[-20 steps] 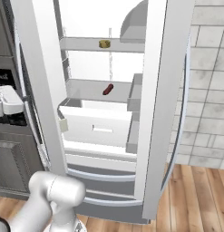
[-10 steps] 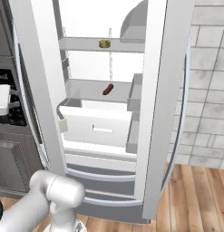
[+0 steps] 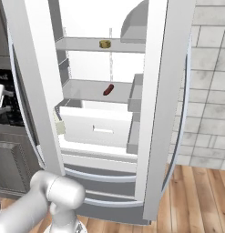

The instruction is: Retrieve the sausage and cheese from the fridge and place them on the cutting board on the counter.

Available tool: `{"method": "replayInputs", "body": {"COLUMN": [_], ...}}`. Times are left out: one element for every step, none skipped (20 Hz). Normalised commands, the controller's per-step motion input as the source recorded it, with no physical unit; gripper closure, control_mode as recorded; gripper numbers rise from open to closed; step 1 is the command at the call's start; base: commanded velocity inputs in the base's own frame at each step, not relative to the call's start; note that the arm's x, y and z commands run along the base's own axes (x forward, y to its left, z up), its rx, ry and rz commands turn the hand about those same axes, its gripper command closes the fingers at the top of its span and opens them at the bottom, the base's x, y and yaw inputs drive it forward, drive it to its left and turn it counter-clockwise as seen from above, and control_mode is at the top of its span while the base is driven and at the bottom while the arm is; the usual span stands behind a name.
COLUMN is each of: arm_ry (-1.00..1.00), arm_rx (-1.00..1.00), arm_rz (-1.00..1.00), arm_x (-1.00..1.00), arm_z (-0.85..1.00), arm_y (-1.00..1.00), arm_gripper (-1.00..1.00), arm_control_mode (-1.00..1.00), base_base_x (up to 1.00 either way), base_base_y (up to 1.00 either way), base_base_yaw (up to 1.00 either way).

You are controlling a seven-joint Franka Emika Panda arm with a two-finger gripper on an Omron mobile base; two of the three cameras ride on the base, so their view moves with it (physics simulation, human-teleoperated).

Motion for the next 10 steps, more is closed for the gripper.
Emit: {"method": "replayInputs", "body": {"arm_ry": [-0.11,-0.06,-0.01,-0.03,-0.05,-0.03,-0.01,-0.07,-0.1,-0.1], "arm_rx": [0.19,0.18,0.18,0.18,0.16,0.14,0.12,0.07,0.03,0.01], "arm_rz": [0.21,0.16,0.11,0.11,0.14,0.15,0.11,0.05,0.0,0.0], "arm_x": [-0.24,0.0,0.21,0.36,0.44,0.34,0.02,-0.03,-0.41,-0.54], "arm_z": [0.15,0.08,0.11,0.11,0.16,0.25,0.34,0.41,0.49,0.52], "arm_y": [-0.19,0.0,0.0,0.01,0.13,0.23,0.22,0.29,0.26,0.25], "arm_gripper": [-1.0,-1.0,-1.0,-1.0,-1.0,-1.0,-1.0,-1.0,-1.0,-1.0], "arm_control_mode": [-1.0,-1.0,-1.0,-1.0,-1.0,-1.0,-1.0,-1.0,-1.0,-1.0], "base_base_x": [0.0,0.0,0.0,0.0,0.0,0.0,0.0,0.0,0.0,0.0], "base_base_y": [0.0,0.0,0.0,0.0,0.0,0.0,0.0,0.0,0.0,0.0], "base_base_yaw": [0.0,0.0,0.0,0.0,0.0,0.0,0.0,0.0,0.0,0.0]}}
